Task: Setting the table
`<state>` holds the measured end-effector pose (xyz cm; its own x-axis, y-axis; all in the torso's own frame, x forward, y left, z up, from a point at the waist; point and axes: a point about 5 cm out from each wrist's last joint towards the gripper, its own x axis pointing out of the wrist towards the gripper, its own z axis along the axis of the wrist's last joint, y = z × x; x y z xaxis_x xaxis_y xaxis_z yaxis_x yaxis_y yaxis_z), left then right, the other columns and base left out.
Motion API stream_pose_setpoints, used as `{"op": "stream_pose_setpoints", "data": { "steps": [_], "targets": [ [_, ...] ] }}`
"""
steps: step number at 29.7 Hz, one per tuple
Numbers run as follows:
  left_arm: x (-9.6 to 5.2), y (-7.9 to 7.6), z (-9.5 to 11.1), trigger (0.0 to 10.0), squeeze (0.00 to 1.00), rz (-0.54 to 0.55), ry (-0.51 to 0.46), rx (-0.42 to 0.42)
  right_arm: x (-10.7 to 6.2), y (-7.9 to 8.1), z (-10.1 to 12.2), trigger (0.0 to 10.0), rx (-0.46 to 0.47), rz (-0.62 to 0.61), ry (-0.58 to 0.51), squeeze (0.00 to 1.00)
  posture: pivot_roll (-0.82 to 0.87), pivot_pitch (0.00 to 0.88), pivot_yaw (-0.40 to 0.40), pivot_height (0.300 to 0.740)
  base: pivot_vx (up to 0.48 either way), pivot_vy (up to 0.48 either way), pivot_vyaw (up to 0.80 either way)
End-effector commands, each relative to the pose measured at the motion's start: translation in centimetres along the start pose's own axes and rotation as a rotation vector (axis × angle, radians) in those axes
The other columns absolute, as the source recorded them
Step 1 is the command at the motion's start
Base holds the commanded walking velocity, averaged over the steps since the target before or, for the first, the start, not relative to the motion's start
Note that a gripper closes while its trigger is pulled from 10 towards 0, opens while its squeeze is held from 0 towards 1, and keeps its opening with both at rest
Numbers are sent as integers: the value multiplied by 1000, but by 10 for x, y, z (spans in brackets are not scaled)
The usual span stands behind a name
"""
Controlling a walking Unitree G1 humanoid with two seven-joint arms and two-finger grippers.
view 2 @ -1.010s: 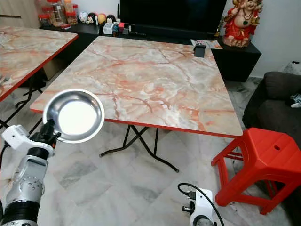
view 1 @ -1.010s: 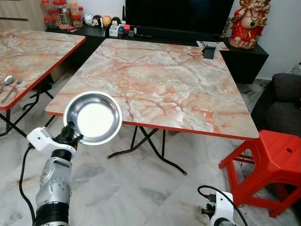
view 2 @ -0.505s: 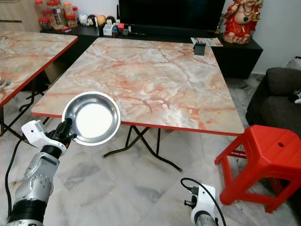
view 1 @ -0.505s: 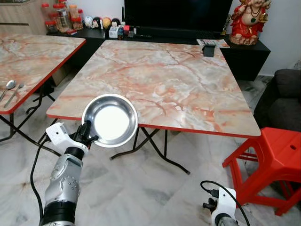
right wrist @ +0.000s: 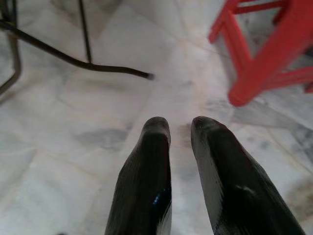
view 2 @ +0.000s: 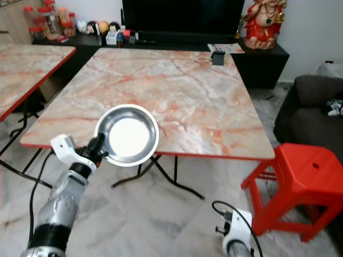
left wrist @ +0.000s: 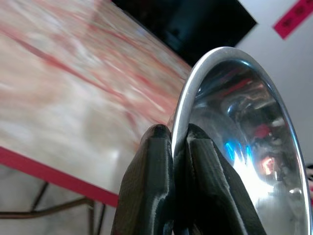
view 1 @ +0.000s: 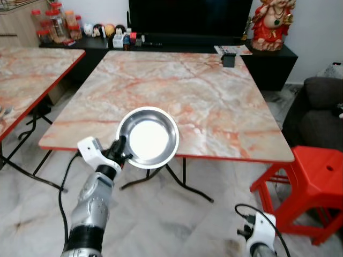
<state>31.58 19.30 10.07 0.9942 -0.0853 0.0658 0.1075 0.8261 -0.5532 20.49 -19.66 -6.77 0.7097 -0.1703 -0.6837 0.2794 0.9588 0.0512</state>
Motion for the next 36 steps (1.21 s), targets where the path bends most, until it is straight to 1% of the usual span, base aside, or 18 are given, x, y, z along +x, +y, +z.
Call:
{"op": "stream_pose_setpoints", "data": {
  "steps": [1, 6, 10, 11, 12, 15, 17, 20, 24, 28, 29, 36],
  "targets": [
    [5, -9, 4, 10000, 0, -32, -15, 3, -1, -6, -1, 10000, -10, -17, 1, 0, 8, 0, -26, 740, 345, 0, 0],
    [5, -8, 4, 10000, 0, -29, -20, -1, -1, -5, -3, 10000, -27, -10, 19, 0, 6, 0, -26, 740, 346, 0, 0],
    [7, -11, 4, 10000, 0, -36, -20, -5, -2, -5, -9, 10000, -65, -1, 48, 0, 4, 0, -25, 740, 346, 0, 0],
    [7, -11, 4, 10000, 0, -37, -22, -7, -3, -6, -12, 10000, -71, -2, 61, 0, 3, 0, -27, 740, 345, 0, 0],
    [7, -11, 5, 10000, 0, -37, -26, -12, -5, -8, -19, 10000, -98, -6, 104, 0, 3, 0, -27, 740, 345, 0, 0],
    [8, -12, 7, 10000, 0, -37, -35, -23, -7, -10, -24, 10000, -120, 3, 114, 0, 1, 0, -27, 740, 347, 0, 0],
    [9, -14, 8, 10000, 0, -45, -39, -24, -10, -13, -32, 10000, -162, 0, 141, 0, 1, 0, -27, 740, 345, 0, 0],
    [11, -15, 9, 10000, 0, -50, -43, -27, -12, -16, -37, 10000, -152, -2, 157, 0, -4, 0, -24, 740, 346, 0, 0],
    [12, -16, 10, 10000, 0, -52, -47, -34, -13, -16, -39, 10000, -173, 8, 170, 0, -8, 0, -22, 740, 345, 0, 0],
    [15, -19, 12, 10000, 0, -60, -52, -39, -14, -14, -41, 10000, -190, 28, 174, 0, -9, 0, -17, 740, 348, 0, 0],
    [16, -19, 15, 10000, 0, -56, -66, -49, -14, -12, -41, 10000, -208, 43, 173, 0, -10, 0, -16, 740, 349, 0, 0],
    [16, -13, 22, 10000, 0, -6, -105, -74, -14, -10, -42, 10000, -204, 50, 174, 0, -2, 0, -18, 740, 344, 0, 0]
  ]
}}
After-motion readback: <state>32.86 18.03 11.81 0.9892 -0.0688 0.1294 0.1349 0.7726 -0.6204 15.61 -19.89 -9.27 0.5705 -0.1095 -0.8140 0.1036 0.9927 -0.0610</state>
